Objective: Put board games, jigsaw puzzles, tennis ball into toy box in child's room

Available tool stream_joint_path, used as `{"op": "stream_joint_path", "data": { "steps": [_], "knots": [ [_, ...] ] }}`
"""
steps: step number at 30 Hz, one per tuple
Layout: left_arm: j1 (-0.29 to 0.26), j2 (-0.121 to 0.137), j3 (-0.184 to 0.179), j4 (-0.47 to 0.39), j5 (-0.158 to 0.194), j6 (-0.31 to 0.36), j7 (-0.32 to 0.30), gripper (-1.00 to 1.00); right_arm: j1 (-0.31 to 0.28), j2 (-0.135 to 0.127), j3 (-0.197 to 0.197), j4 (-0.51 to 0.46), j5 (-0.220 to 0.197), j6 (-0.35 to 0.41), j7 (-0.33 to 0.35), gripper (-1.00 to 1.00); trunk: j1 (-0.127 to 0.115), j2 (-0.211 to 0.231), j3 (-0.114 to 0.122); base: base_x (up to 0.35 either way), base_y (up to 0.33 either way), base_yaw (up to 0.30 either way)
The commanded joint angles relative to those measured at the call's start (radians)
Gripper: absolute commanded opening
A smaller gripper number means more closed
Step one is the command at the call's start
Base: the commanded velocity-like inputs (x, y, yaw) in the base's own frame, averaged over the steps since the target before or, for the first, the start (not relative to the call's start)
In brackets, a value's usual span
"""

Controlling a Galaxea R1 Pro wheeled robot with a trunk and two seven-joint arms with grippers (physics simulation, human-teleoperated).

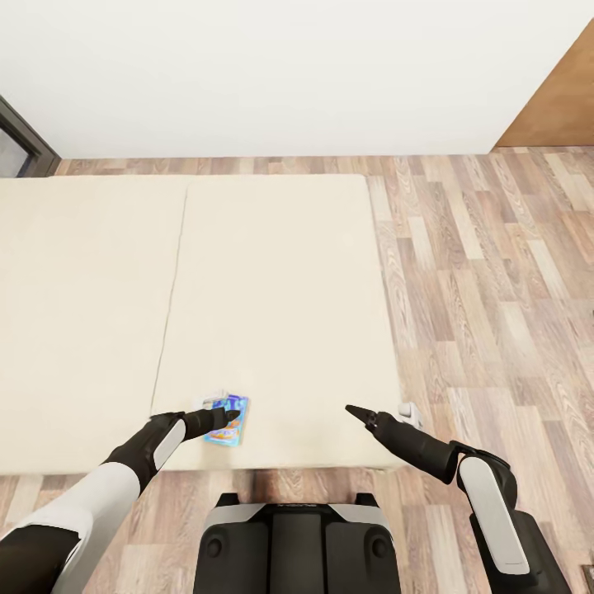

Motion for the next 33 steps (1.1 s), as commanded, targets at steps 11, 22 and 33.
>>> {"op": "stream_joint_path", "data": {
  "steps": [11,22,33],
  "knots": [
    [0.0,0.001,-0.003,-0.001,0.006,0.005,0.0,1.0,-0.001,0.0,0.0,0.0,0.01,0.006,0.01,1.0,0.0,-0.002,-0.001,-0.02,-0.059,0.0],
    [0.0,0.001,-0.003,-0.001,0.007,0.005,-0.001,1.0,-0.001,-0.001,-0.001,-0.002,0.01,0.005,0.01,1.0,0.0,-0.002,-0.001,-0.002,-0.095,0.0],
    [0.0,0.001,-0.004,-0.001,0.006,0.005,0.0,1.0,-0.001,-0.003,0.0,-0.002,0.01,0.006,0.009,1.0,0.0,-0.002,-0.001,0.0,-0.006,0.0]
  ]
}}
